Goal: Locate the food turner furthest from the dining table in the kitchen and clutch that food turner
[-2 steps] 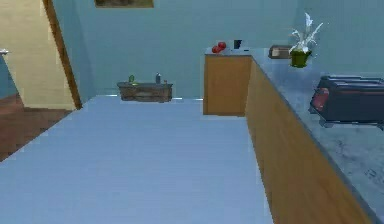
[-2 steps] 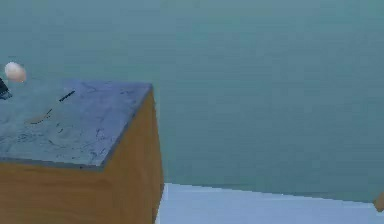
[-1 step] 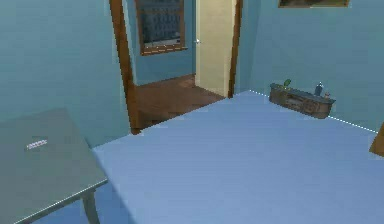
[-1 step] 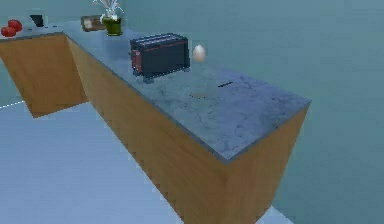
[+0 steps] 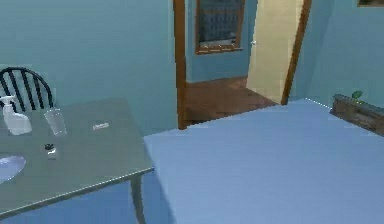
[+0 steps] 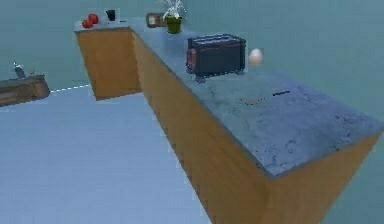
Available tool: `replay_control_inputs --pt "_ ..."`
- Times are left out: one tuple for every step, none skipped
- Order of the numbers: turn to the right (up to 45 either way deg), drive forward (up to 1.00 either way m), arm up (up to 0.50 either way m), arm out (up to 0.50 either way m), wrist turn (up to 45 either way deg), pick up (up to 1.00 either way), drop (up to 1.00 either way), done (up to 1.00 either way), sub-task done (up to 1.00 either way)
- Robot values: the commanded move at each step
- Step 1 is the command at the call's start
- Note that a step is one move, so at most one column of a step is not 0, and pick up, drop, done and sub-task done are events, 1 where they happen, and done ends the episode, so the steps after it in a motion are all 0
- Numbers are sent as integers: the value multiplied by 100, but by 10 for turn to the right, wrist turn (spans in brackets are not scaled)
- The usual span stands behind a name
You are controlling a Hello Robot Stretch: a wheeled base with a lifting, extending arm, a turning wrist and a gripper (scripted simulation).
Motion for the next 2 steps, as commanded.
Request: replay_control_inputs --pt "0 5 0 0 0 0 0 0 0" --pt "450 0 0 0 0 0 0 0 0"
